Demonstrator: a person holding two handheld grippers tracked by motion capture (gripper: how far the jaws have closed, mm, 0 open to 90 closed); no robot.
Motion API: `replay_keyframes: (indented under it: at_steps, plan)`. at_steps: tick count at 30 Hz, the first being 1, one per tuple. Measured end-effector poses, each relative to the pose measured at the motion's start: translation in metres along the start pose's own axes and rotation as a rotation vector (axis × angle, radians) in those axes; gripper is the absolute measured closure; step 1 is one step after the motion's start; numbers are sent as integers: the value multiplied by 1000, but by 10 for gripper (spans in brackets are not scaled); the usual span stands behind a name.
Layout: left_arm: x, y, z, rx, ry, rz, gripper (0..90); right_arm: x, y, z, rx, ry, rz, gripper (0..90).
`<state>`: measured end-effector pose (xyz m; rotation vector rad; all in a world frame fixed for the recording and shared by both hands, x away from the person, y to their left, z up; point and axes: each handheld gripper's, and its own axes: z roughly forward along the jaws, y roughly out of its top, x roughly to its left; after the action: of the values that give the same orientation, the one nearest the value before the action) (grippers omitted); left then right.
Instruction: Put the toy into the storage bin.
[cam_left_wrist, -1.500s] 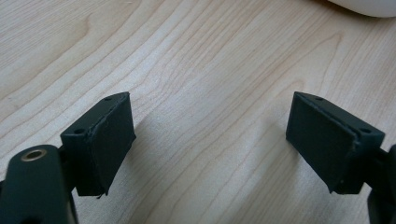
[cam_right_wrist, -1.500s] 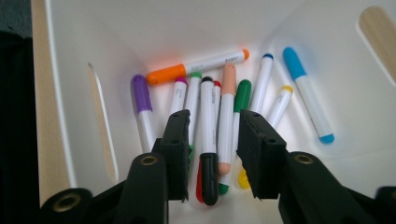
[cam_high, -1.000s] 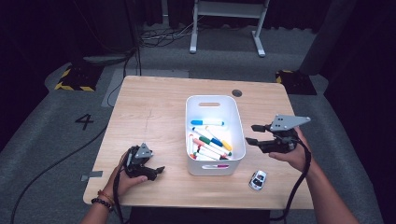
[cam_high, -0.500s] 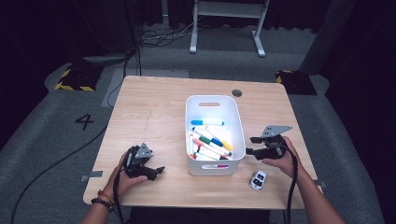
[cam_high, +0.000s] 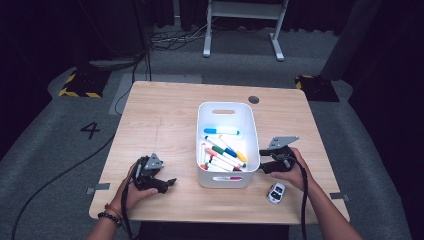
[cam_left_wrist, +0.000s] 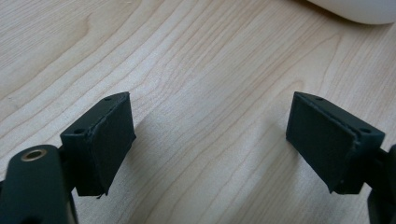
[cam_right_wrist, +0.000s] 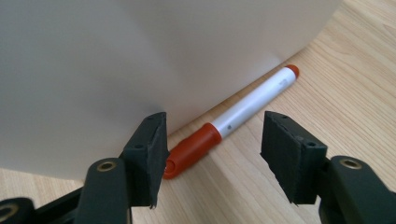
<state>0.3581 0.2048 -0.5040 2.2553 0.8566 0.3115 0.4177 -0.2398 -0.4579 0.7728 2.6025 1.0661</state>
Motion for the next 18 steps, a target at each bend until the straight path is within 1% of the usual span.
replay_keyframes:
  at_steps: [3,4,5,7,9,10,11,12,14,15,16,17,18]
  plan:
    - [0,0,0,-1,0,-1,155,5,4,6,18,0,-17,411]
    - [0,0,0,0,1,1,155,6,4,9,21,0,-14,408]
    - [0,0,0,-1,1,0,155,5,5,12,33,-1,-18,405]
    - [0,0,0,0,0,0,155,4,4,17,54,-8,-10,393]
    - [0,0,0,-1,1,0,155,0,1,22,77,-2,-8,388]
    - [0,0,0,-2,1,-2,155,-1,0,25,82,3,22,386]
    - [0,0,0,0,0,0,155,-3,-1,26,89,0,17,386]
    - [0,0,0,0,0,0,155,-4,-2,28,94,1,32,386]
    - [0,0,0,-1,0,-1,155,-7,-4,29,98,9,39,387]
    - [0,0,0,-2,1,-2,155,-8,-4,31,102,-4,31,393]
    - [0,0,0,-2,0,-2,155,-7,-4,32,109,-13,37,397]
    - [0,0,0,-2,1,-2,155,-9,-5,32,120,-31,24,406]
    - [0,0,0,-2,1,-2,155,-9,-5,32,116,-28,42,426]
